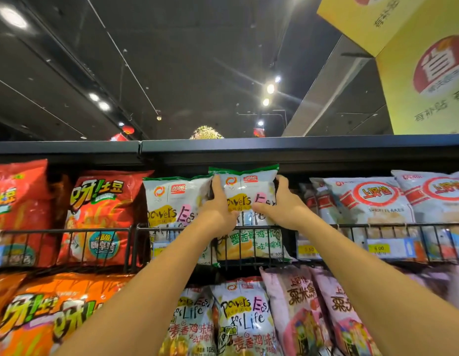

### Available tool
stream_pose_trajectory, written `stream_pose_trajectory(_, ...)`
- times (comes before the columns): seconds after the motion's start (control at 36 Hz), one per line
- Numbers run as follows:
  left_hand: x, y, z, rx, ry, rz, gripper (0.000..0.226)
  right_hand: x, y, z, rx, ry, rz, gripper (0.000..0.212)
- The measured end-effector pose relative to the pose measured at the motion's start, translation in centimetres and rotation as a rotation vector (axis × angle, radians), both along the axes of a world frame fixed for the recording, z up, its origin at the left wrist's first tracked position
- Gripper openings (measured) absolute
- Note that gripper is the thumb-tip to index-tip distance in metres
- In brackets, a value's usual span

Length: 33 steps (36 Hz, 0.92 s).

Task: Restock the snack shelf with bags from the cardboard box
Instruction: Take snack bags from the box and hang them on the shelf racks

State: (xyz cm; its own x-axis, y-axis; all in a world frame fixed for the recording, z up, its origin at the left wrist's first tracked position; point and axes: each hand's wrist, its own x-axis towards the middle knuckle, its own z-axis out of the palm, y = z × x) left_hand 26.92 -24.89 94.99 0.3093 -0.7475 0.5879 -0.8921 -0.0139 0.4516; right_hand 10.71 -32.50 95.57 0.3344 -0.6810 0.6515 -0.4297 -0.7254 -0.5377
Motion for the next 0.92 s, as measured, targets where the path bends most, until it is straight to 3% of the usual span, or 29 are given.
stream_pose_trajectory(0.22,-1.3,1.4,-0.1,0.126,-0.114,0.017,0.086,-0.4,0.0,-0.3,0.057,0.176,-0.03,0.101)
stream_pose_trajectory(0.56,-2.2,2.9,-0.3,0.032,-0.174,0.019,0.086,-1.2,0.3,-1.3,0.013,0.226,-0.139,0.094)
stream_pose_trajectory(0.75,-2.9,6.6,-1.9,-0.05,-0.246,0.049,0.056,-4.4,3.6,-3.9,-0.26,0.37,-0.152,0.065)
stream_pose_trajectory(0.92,-5.4,10.3,-7.7,0.079,-0.317,0.085,0.051,-7.0,7.0,-9.1,-0.415,0.427,-0.047,0.051)
